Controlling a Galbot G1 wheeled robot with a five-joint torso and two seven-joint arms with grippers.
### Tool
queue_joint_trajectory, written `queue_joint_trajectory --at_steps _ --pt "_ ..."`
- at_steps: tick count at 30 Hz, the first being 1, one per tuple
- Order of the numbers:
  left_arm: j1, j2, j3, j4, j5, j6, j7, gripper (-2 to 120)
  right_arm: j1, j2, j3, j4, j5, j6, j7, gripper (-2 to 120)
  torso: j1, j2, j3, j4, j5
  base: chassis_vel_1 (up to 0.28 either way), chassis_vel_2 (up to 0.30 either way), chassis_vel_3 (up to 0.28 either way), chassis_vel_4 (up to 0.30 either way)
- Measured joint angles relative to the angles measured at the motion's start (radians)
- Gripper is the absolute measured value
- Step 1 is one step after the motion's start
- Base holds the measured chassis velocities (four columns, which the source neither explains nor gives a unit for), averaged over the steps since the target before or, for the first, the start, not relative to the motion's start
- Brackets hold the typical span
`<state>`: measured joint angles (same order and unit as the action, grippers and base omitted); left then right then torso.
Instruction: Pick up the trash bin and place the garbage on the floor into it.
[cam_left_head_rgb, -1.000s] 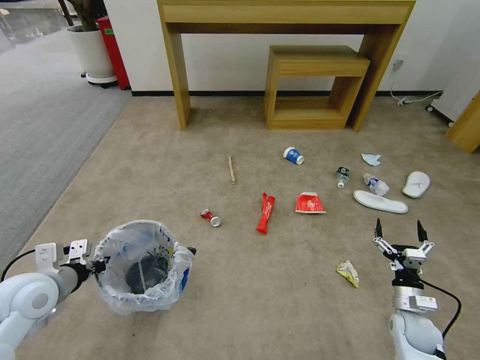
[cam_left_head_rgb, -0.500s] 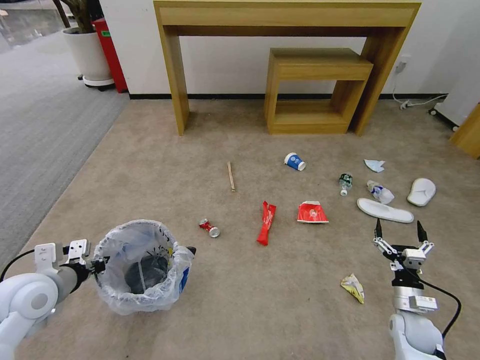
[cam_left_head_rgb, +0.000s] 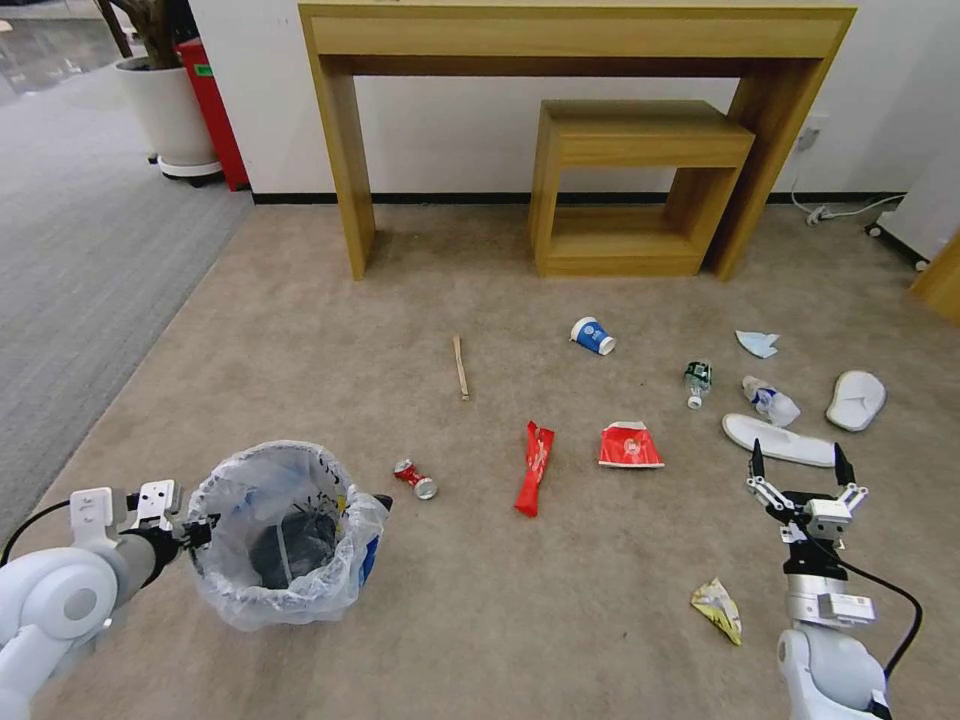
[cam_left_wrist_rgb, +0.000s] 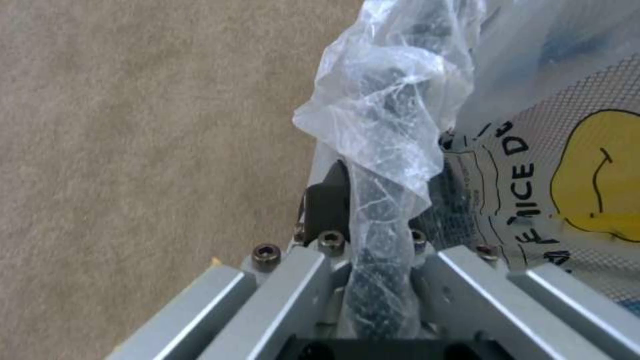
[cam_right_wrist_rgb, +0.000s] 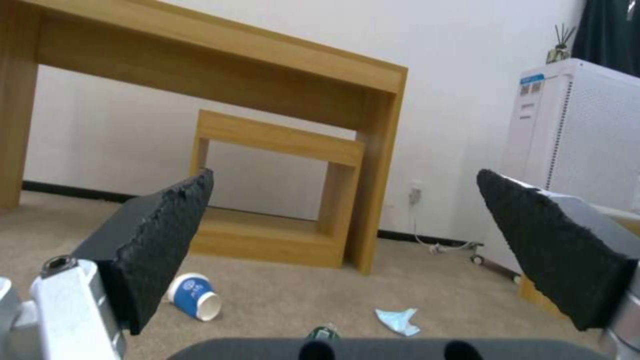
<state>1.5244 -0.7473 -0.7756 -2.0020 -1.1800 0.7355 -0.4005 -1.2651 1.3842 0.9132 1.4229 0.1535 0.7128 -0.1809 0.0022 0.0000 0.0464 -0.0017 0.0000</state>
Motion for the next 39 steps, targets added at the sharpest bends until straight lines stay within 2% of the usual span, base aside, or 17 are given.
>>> queue_joint_trajectory --at_steps 26,39 --pt "-0.016 -0.014 0.016 0.017 0.019 0.0 0.012 0 0.015 -0.049 -0.009 -0.047 0.0 0.008 0.043 100 0.0 0.0 0.0 0.0 0.0 -0.004 0.004 0.004 -0.004" --pt "-0.011 -0.018 0.012 0.021 0.038 0.0 0.029 0 -0.061 -0.112 0.001 -0.047 0.009 0.0 0.056 100 0.0 0.0 0.0 0.0 0.0002 0.0 0.0 0.0 0.0"
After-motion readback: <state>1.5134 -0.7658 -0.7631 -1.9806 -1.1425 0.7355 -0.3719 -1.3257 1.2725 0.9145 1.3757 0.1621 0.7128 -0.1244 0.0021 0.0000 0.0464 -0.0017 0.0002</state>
